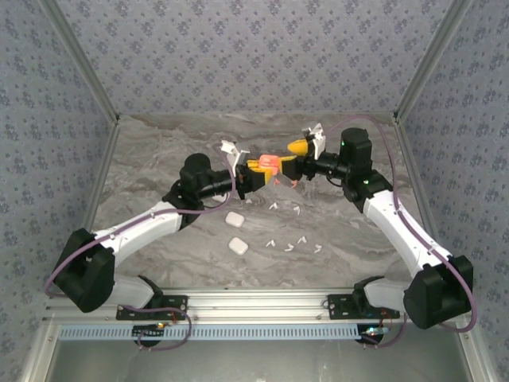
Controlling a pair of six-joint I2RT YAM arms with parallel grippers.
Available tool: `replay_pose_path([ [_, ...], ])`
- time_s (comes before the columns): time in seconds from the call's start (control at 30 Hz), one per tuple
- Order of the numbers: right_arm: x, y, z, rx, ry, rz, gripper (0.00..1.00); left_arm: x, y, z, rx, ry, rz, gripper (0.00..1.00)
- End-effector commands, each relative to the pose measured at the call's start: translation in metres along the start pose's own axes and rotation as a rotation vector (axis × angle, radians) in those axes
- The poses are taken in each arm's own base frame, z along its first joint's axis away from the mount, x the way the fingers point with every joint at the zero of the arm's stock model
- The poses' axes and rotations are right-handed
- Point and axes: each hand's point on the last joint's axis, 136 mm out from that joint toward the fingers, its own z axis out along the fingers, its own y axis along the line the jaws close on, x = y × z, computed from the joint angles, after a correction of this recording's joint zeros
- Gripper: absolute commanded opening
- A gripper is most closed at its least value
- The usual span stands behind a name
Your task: Insert wireless bluetooth earbuds into charging case
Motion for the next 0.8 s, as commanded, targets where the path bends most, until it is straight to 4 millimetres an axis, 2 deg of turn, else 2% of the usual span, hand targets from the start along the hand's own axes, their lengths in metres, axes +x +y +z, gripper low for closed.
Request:
replay_pose_path([
  [0.0, -0.014, -0.006, -0.004, 0.028, -0.020, -0.034, 0.70, -0.015, -0.021, -0.007, 0.060, -0.042, 0.090, 0.00],
  [0.2, -0.021, -0.001, -0.023, 0.035, -0.041, -0.031, 0.71, -0.013, -0.014, -0.013, -0.001, -0.055, 0.185, 0.00],
  [0.27, -0.020, -0.005, -0.033, 0.059, -0.049, -0.011, 0.71, -0.011, -0.015, -0.016, -0.007, -0.057, 0.242, 0.00],
  [0.33, -0.012, -0.017, -0.044, 0.114, -0.036, 0.048, 0.71, -0.011, -0.016, -0.019, -0.016, -0.067, 0.303, 0.00],
  [0.4, 0.006, -0.035, -0.051, 0.191, 0.020, 0.131, 0.71, -0.010, -0.020, -0.022, -0.022, -0.079, 0.363, 0.00],
  [0.5, 0.048, -0.063, -0.053, 0.297, 0.148, 0.265, 0.71, -0.012, -0.029, -0.026, -0.025, -0.099, 0.459, 0.00],
  [0.63, 0.104, -0.096, -0.049, 0.435, 0.317, 0.430, 0.69, -0.015, -0.043, -0.027, 0.002, -0.111, 0.536, 0.00],
  [0.77, 0.139, -0.119, -0.037, 0.497, 0.431, 0.536, 0.69, -0.016, -0.055, -0.025, 0.032, -0.120, 0.567, 0.00],
])
